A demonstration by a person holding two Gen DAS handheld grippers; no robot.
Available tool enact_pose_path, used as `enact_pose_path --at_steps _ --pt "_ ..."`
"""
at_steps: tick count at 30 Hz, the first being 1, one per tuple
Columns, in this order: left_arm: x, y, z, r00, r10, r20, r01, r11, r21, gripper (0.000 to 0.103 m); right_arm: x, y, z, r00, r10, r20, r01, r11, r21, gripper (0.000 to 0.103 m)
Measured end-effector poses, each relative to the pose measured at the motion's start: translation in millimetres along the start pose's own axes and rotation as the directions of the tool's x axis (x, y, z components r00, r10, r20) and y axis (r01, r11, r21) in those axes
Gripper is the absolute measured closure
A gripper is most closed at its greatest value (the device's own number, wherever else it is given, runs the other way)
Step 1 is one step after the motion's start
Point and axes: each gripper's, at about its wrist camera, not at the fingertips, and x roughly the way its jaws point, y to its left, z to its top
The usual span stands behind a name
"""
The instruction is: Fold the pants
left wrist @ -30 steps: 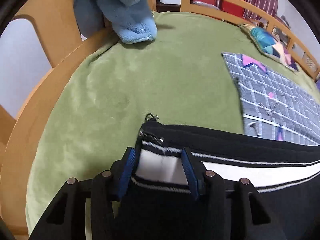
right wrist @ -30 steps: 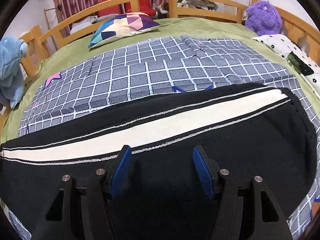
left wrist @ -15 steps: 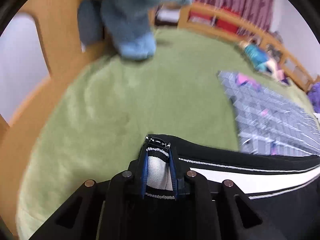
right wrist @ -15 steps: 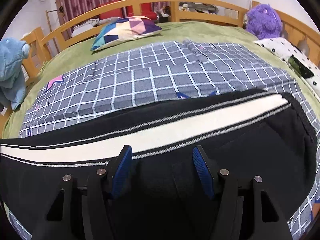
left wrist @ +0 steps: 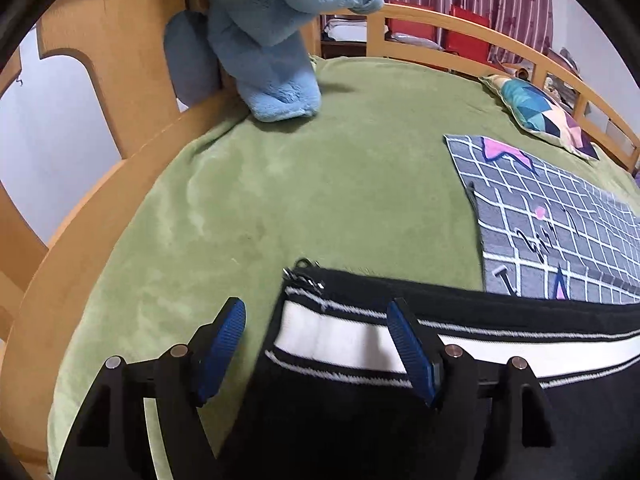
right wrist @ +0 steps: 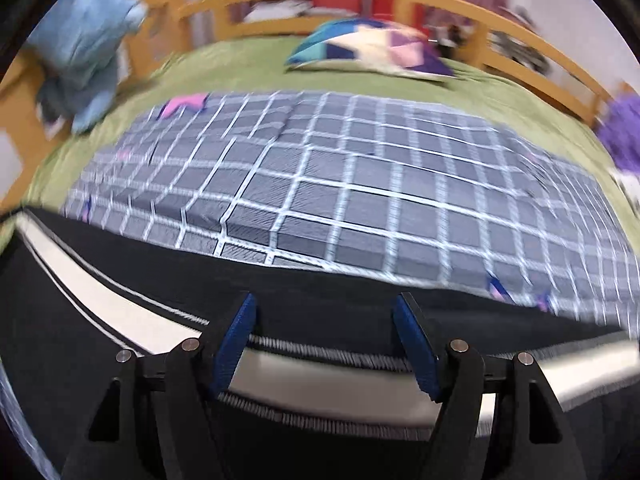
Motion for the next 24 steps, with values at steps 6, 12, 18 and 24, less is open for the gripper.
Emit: enact_pose_path --at_steps 6,12,18,24 --pt "-2 -2 -9 1.0 -0.017 -0.011 0.017 1.0 0.003 0.031 26 7 0 0.99 0.077 -0.115 -0.091 0.988 -0.122 0.076" --pt "-9 1 -10 0.998 -0.055 0.0 0.055 0.998 -0.038 0.031 5 26 -2 0.999 0.018 -0.045 -0.027 0.978 -0.208 0.1" --pt "-15 0 4 0.999 -0.04 0.027 0.041 0.997 -0.058 0.031 17 18 13 1.0 0.012 -0.025 -0.015 0.993 -0.116 0.1" --pt "-29 7 -14 1.0 -0.012 0.016 0.013 0.999 -0.047 0.031 28 12 7 1.0 0.021 -0.023 -0.021 1.0 -0.015 0.095"
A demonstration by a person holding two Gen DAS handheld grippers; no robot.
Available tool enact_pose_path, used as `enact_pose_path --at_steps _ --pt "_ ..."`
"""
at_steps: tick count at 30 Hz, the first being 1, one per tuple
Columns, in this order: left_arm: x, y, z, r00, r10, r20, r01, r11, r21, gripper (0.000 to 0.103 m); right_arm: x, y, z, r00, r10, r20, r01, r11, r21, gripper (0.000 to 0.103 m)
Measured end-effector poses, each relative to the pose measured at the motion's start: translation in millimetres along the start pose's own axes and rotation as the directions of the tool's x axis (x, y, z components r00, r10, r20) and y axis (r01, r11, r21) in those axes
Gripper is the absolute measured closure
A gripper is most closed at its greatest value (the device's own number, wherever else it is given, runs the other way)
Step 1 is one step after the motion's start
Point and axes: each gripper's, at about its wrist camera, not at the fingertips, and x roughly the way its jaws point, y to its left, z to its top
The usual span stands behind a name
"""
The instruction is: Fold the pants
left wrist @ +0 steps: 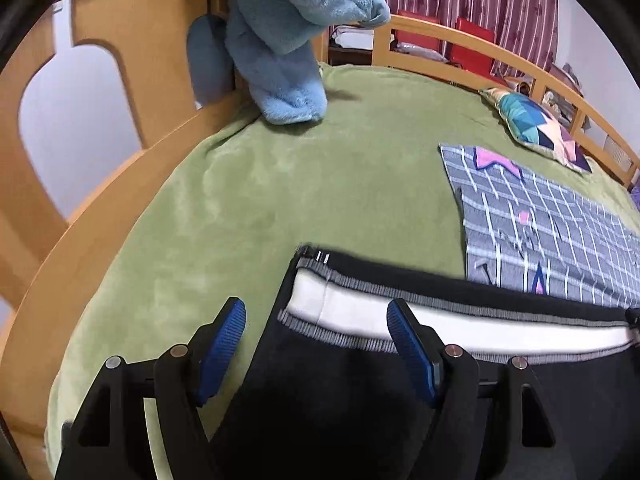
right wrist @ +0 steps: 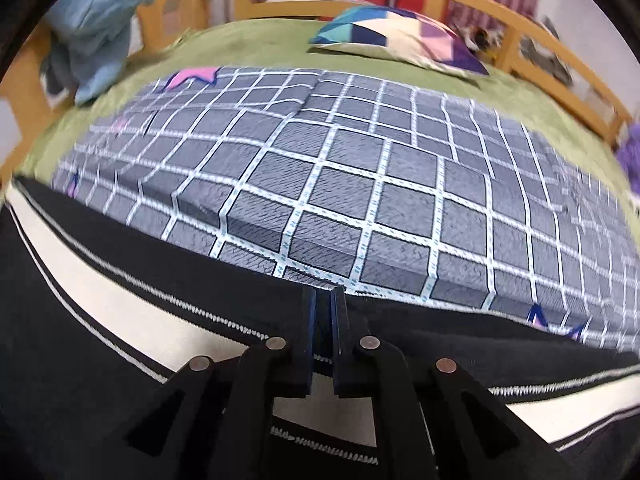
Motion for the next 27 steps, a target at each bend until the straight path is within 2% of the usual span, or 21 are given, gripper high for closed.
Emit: enact_pose_path --at_steps 1,3,6,9,12,16,18,21,24,27 --pt "-5 3 -6 1.0 -0.005 -0.006 0.005 1.0 -0.003 0.031 -3 -1 -1 1.0 0.001 -0.002 -0.001 1.0 0.011 0.092" --pt "-20 9 -20 0.999 -0.036 -0.011 0.036 0.999 -0.016 0.031 -19 -1 -3 0.999 -0.043 0.013 0.042 0.998 0.04 0.076" --pt "-47 16 -41 0.997 -0.082 -0.007 0.081 0.996 -0.047 0.031 -45 4 -11 0.997 -0.059 0.049 0.055 0.995 0.081 0.064" --pt "-71 23 -71 0.985 -0.166 -0.039 0.162 0.983 -0.083 0.031 -73 7 -31 0.997 -0.06 0.046 0.053 0.988 0.145 0.063" --pt "-81 33 -101 0.978 -0.198 -0.072 0.187 0.973 -0.136 0.031 -88 16 -47 0.997 -0.068 0.035 0.061 0.985 0.164 0.062" --pt "-67 53 -125 0.958 -0.269 -0.098 0.233 0.931 -0.282 0.033 -110 29 -70 0.998 -0.062 0.026 0.056 0.982 0.181 0.062" --pt "-60 57 -128 0.956 -0.286 -0.072 0.249 0.914 -0.321 0.041 -119 31 -79 0.999 -0.043 0.026 0.037 0.979 0.203 0.059" --pt "-44 61 -124 0.965 -0.258 -0.053 0.226 0.915 -0.335 0.041 -133 32 -93 0.999 -0.035 0.025 0.029 0.975 0.218 0.059" --pt "-25 62 -111 0.968 -0.245 -0.048 0.214 0.913 -0.348 0.041 -145 28 -108 0.997 -0.074 0.029 0.066 0.972 0.225 0.059" --pt "-8 63 -98 0.98 -0.189 -0.062 0.154 0.918 -0.364 0.043 -152 17 -118 0.996 -0.086 0.026 0.076 0.958 0.276 0.059"
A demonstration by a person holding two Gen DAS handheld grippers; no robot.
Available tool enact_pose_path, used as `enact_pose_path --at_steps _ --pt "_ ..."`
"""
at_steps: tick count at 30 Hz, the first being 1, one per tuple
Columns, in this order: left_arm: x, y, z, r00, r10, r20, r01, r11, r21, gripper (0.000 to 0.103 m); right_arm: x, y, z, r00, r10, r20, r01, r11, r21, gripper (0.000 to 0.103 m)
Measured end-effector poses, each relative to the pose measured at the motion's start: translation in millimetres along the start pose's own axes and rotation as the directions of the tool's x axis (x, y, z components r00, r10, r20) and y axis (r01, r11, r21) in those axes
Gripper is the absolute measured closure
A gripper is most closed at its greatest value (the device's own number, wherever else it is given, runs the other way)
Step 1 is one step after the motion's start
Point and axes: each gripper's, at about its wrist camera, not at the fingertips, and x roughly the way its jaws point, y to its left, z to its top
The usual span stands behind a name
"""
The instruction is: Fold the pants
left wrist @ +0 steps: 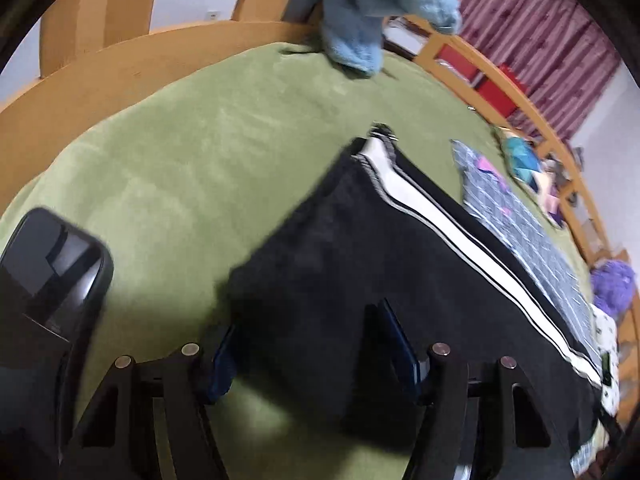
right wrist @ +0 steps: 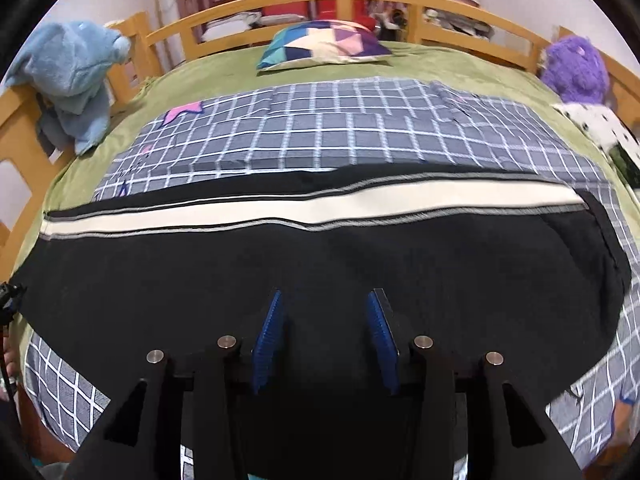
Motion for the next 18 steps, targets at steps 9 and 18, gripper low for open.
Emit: enact_pose_path --at_steps 9,18 --pt "-40 -29 25 0.997 0.006 0.076 -0.012 0.996 0.086 0.086 -23 -28 -8 0.997 -0.068 0.039 0.065 0.995 0.077 0.059" --pt "-126 -188 10 0.976 -0.055 0.212 -0.038 0.912 0.409 0.087 -48 -32 -14 0.996 -0.058 0.064 0.058 0.998 0.002 0.059"
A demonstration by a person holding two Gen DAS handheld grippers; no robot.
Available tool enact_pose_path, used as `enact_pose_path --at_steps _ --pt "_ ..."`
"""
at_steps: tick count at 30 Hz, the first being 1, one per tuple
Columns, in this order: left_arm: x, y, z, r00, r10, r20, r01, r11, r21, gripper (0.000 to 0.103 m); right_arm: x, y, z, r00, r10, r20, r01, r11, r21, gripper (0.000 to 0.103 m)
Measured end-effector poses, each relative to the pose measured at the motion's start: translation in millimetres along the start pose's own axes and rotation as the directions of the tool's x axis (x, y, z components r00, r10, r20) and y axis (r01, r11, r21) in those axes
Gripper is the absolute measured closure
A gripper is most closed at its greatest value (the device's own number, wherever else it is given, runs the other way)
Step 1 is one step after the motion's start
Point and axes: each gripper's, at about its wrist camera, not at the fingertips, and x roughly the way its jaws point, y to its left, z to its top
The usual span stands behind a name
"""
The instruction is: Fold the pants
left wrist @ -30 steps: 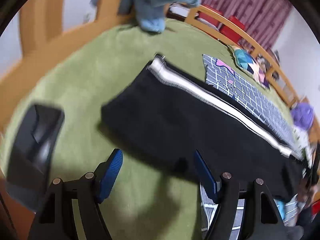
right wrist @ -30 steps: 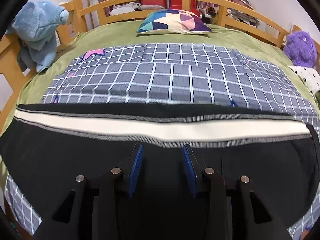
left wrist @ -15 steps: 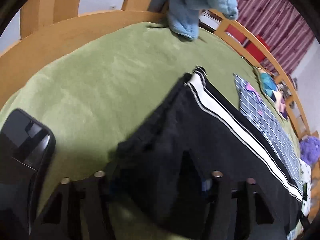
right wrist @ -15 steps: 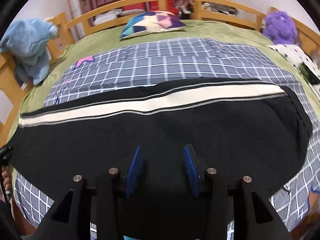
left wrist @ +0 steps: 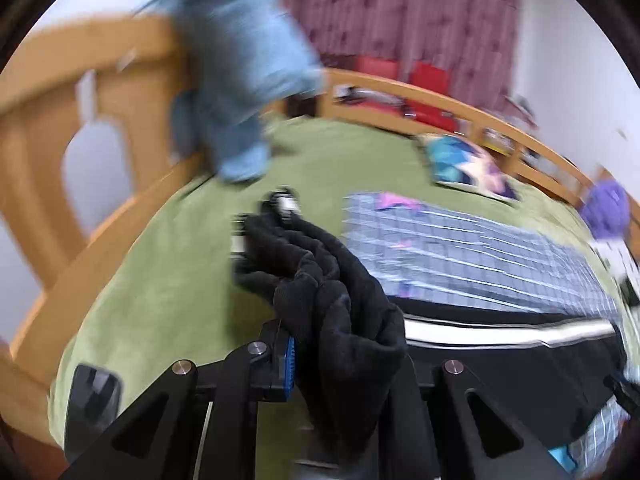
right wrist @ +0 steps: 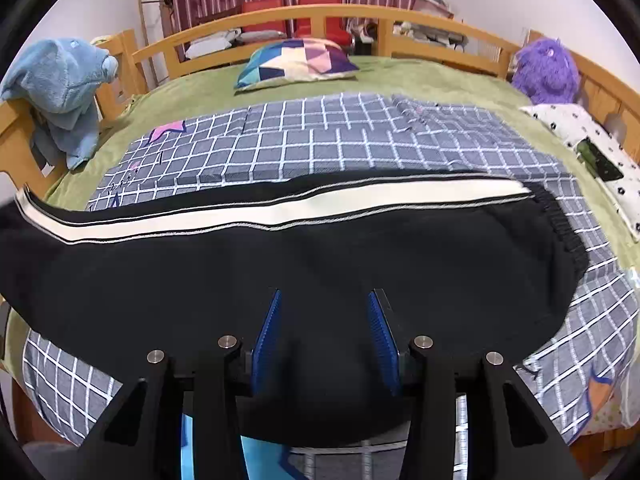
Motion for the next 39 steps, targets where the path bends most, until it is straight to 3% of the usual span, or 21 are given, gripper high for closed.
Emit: enact_pose_path --at_steps 3,7,12,13,15,17,19,21,23,26,30,33,35,39 --pt "-16 -72 2 0.998 -0.057 0.012 0.055 0.993 0.105 0.088 -7 -13 -3 1.0 0.003 0.01 -0.003 1.0 0.0 0.059" --pt "-19 -161 -13 0.981 -0.19 -0.048 0.196 0.967 0.165 0.088 -15 -34 -5 0.999 0.032 0.016 -0.033 0.999 0.025 0.059" --pt "8 -236 -55 0.936 -0.304 -0.176 0.333 0.928 0.165 0.086 -17 -56 -14 0.998 0.052 0.021 -0.053 0.997 0.061 0.059" --pt "17 -246 -66 0.922 -0.314 -0.229 0.354 0.92 0.165 0.082 -16 -57 -16 0.998 0.057 0.015 -0.057 0.996 0.068 0.059" --pt "37 -260 -83 0.874 -0.313 -0.372 0.396 0.903 0.169 0.081 -9 -63 -24 0.998 0.07 -0.009 -0.069 0.994 0.08 0.059" --pt "44 -258 -88 0.855 -0.289 -0.431 0.396 0.9 0.182 0.081 -3 -65 -28 0.997 0.077 -0.022 -0.075 0.994 0.078 0.059" --pt "40 -241 -86 0.856 -0.298 -0.423 0.39 0.909 0.147 0.075 4 -62 -31 0.995 0.095 -0.028 -0.093 0.992 0.081 0.059" --pt "32 -212 -80 0.856 -0.346 -0.383 0.399 0.915 0.064 0.048 10 -56 -30 0.992 0.124 -0.032 -0.121 0.989 0.086 0.059" --pt "22 -188 -79 0.856 -0.393 -0.335 0.415 0.91 -0.006 0.034 17 -42 -26 0.984 0.178 -0.029 -0.174 0.98 0.093 0.059" --pt "16 -150 -76 0.854 -0.429 -0.295 0.423 0.902 -0.086 0.033 26 -20 -16 0.964 0.264 -0.033 -0.259 0.96 0.102 0.057" --pt "13 -106 -71 0.893 -0.382 -0.239 0.361 0.924 -0.127 0.031 45 10 3 0.921 0.386 -0.043 -0.378 0.917 0.123 0.045" --pt "19 -80 -71 0.916 -0.333 -0.223 0.312 0.942 -0.124 0.031 62 25 10 0.896 0.44 -0.06 -0.424 0.888 0.177 0.041" --pt "28 -68 -72 0.921 -0.319 -0.223 0.294 0.946 -0.137 0.031 82 37 14 0.873 0.48 -0.083 -0.452 0.863 0.226 0.037" --pt "42 -48 -82 0.919 -0.31 -0.242 0.283 0.949 -0.142 0.031 122 68 13 0.857 0.481 -0.187 -0.434 0.868 0.242 0.037"
